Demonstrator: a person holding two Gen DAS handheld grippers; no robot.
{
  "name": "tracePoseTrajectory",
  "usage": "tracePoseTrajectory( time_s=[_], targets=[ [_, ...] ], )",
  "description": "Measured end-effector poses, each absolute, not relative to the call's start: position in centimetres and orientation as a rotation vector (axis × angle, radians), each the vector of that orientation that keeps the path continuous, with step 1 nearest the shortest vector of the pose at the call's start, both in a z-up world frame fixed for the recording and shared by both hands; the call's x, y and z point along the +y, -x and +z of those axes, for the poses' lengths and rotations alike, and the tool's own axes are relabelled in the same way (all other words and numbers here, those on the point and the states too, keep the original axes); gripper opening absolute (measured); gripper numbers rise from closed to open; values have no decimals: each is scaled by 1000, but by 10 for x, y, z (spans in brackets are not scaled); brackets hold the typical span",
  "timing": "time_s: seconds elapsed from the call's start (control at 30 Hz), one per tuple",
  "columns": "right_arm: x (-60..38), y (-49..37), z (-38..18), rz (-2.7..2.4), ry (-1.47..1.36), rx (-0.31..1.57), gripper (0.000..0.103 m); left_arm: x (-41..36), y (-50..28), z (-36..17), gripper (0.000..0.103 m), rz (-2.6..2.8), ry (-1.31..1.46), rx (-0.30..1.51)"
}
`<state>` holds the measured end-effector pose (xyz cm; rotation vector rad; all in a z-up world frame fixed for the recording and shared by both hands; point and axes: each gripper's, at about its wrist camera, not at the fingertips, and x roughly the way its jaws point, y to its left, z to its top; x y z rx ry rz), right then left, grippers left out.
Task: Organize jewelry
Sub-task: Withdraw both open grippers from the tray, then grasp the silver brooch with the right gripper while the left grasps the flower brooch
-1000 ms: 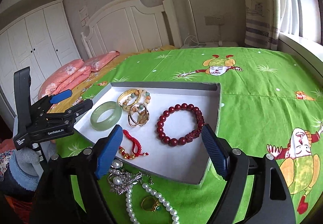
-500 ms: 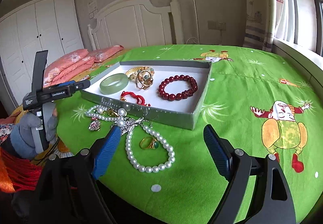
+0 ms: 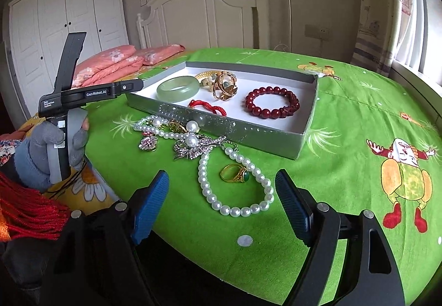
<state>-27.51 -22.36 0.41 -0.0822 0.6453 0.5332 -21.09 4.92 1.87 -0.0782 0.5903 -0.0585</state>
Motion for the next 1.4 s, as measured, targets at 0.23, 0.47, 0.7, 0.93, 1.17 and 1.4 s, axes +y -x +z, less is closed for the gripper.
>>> tracePoseTrajectory(
  time_s=[0.23, 0.47, 0.7, 0.93, 1.17, 1.4],
  targets=[
    [-205, 270, 14, 564, 135, 641, 74, 38, 246, 6, 101, -139, 69, 614],
    [-166, 249, 9, 565, 230, 703, 74, 8, 270, -5, 101, -241, -79, 636],
    [-149, 237, 0, 538, 293, 739, 68, 6, 272, -12, 101, -261, -97, 654],
    [-154, 236, 1, 543, 279, 735, 53, 2, 279, -11, 101, -298, -112, 649],
    [-165, 243, 12, 536, 242, 684, 46, -16, 277, -4, 100, -447, -117, 687],
    [-184, 247, 31, 519, 179, 628, 46, -43, 259, -3, 83, -553, -107, 793]
  ],
)
